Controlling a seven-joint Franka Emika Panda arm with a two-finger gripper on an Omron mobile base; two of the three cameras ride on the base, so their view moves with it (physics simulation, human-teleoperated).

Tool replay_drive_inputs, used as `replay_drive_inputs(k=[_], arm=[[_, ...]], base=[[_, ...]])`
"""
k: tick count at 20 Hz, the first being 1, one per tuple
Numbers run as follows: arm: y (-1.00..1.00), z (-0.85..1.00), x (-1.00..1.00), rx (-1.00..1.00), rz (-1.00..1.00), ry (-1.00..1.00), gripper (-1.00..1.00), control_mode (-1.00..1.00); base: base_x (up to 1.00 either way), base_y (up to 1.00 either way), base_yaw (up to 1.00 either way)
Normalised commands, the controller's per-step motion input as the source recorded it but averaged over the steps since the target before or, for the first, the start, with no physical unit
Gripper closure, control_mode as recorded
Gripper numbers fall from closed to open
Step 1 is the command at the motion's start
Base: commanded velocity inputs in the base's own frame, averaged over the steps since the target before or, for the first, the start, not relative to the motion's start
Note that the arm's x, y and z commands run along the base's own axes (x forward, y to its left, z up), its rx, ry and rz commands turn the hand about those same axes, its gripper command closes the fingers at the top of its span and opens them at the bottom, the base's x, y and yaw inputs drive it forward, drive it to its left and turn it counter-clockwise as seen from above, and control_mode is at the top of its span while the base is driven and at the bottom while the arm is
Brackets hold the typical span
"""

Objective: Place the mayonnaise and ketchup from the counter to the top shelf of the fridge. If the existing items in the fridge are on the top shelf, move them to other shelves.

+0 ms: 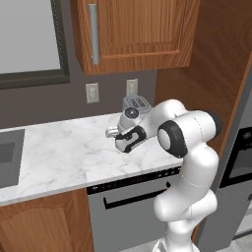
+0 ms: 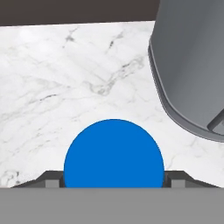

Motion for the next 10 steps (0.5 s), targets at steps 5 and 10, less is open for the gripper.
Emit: replay_drive_inputs(k=[5,10], arm=[[0.0,0.01,-0.01,0.0,0.0,0.0,1.0,-1.0],[0.0,0.38,-0.5,0.0,0.0,0.0,1.0,-1.0]], base=[[0.0,0.0,0.0],[0.0,0.0,0.0]])
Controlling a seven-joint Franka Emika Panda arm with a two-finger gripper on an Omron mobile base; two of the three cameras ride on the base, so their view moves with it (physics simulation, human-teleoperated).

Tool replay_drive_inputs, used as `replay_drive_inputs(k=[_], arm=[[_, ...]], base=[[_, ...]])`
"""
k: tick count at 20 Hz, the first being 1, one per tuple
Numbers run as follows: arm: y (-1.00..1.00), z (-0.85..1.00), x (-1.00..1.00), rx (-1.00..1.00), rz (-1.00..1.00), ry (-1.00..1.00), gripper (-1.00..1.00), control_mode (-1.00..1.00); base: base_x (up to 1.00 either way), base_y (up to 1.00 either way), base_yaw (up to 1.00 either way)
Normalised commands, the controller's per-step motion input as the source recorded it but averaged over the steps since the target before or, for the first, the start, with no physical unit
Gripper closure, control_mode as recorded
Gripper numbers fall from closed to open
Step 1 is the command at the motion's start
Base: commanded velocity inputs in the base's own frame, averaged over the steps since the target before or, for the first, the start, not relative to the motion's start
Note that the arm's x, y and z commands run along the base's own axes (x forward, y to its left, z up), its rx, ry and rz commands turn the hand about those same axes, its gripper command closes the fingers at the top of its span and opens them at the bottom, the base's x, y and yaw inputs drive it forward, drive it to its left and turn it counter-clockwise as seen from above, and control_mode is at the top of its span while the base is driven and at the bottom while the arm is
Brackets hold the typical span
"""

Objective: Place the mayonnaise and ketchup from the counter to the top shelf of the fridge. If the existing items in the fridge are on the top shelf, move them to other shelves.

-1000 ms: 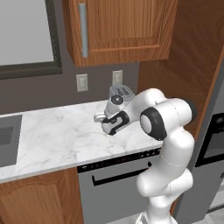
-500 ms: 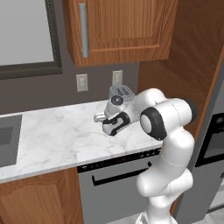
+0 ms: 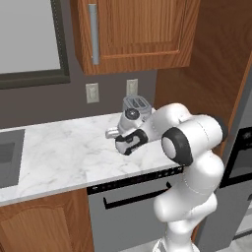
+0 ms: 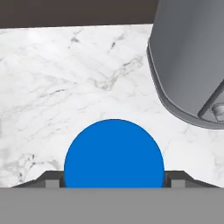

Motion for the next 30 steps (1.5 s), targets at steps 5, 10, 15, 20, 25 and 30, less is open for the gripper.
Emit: replay_drive_inputs(k=[5,10,15,20,25,30], arm=[[0.0,0.88,-0.98,0.0,0.0,0.0,1.0,-1.0],[0.0,1.0,-1.0,0.0,0.0,0.0,1.0,-1.0],[0.0,1.0,-1.0,0.0,0.0,0.0,1.0,-1.0],[-0.01,1.0,-1.0,0.0,0.0,0.0,1.0,-1.0],[-0.08,1.0,-1.0,0.0,-0.01,0.0,1.0,-1.0],[-0.14,0.94,-1.0,0.0,0.0,0.0,1.0,-1.0]], base=[[0.0,0.0,0.0],[0.0,0.0,0.0],[0.0,0.0,0.0],[0.0,0.0,0.0],[0.0,0.0,0.0],[0.0,0.0,0.0]])
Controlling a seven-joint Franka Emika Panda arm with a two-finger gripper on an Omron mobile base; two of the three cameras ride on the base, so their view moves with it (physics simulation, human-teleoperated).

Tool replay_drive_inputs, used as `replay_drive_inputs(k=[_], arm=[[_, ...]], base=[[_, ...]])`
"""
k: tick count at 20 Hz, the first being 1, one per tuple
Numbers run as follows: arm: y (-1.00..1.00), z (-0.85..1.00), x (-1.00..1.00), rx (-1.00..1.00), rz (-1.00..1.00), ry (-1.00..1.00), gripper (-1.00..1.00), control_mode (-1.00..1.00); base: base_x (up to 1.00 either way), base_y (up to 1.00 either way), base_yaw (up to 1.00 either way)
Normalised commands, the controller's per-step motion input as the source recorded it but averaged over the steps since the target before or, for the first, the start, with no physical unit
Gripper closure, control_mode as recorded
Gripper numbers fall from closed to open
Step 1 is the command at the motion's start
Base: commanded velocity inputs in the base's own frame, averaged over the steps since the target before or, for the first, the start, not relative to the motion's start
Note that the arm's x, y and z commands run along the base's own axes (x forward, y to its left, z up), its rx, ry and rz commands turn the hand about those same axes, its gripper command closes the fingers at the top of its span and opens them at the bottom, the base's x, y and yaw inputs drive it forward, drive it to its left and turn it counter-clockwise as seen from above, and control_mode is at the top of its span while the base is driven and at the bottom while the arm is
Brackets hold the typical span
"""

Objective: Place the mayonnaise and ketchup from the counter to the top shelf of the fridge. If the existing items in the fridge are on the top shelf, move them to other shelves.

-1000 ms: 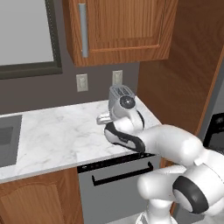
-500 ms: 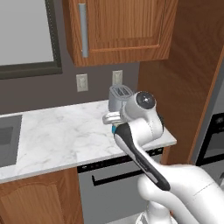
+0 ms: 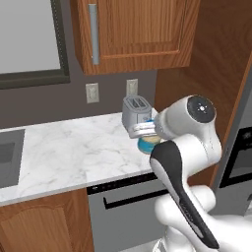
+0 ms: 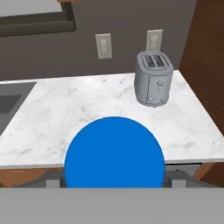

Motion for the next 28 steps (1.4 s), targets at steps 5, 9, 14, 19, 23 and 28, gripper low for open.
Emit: replay_drive_inputs(k=[5,9,14,19,23,28], arm=[[-0.29,0.66,-1.0,0.01,-0.02,0.01,1.0,-1.0],[-0.38,0.39,-1.0,0.01,-0.03,0.06,1.0,-1.0],[-0.43,0.09,-0.81,0.01,-0.02,0.18,1.0,-1.0],[-0.12,0.0,-0.14,0.0,-0.01,0.05,1.0,-1.0],[-0.02,0.0,-0.02,0.0,0.0,0.0,1.0,-1.0],[-0.17,0.0,-0.17,0.0,0.0,0.0,1.0,1.0]], base=[[0.0,0.0,0.0],[0.0,0.0,0.0],[0.0,0.0,0.0],[0.0,0.0,0.0],[0.0,0.0,0.0],[-0.38,-0.5,0.0]])
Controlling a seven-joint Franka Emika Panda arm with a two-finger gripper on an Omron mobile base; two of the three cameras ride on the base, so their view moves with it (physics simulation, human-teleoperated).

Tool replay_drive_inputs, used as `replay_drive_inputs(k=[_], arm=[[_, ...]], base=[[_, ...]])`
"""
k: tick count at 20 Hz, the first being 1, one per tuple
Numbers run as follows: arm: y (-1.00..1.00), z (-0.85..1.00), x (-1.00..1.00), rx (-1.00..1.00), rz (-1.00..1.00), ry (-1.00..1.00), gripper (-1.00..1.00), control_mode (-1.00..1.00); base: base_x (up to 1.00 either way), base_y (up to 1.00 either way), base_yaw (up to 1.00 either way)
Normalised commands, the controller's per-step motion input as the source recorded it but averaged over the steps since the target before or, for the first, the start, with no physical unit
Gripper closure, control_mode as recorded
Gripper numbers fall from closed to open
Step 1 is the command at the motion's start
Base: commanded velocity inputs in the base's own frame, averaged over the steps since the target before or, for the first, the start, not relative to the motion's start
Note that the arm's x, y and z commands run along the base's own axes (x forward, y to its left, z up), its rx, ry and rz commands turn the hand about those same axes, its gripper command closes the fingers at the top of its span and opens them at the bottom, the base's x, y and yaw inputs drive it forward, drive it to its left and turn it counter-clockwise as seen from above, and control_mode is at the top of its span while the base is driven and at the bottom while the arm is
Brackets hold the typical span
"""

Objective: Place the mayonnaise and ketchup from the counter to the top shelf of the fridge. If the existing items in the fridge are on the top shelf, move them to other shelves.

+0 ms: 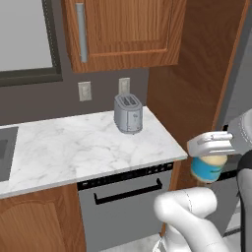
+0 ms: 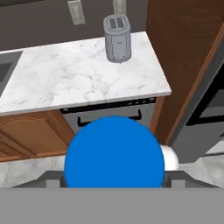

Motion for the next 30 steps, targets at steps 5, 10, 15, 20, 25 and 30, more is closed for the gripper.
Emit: replay_drive_inputs(k=[5,10,15,20,25,30], arm=[[0.0,0.0,0.0,0.0,0.0,0.0,1.0,1.0],[0.0,0.0,0.0,0.0,0.0,0.0,1.0,1.0],[0.0,0.0,0.0,0.0,0.0,0.0,1.0,1.0],[0.0,0.0,0.0,0.0,0.0,0.0,1.0,1.0],[0.0,0.0,0.0,0.0,0.0,0.0,1.0,1.0],[0.0,0.0,0.0,0.0,0.0,0.0,1.0,1.0]], base=[[-0.5,-1.0,-0.02],[-0.14,-1.0,-0.04],[0.0,-1.0,-0.03],[0.0,-0.98,0.0],[0.0,-0.56,0.06],[0.16,-0.14,0.12]])
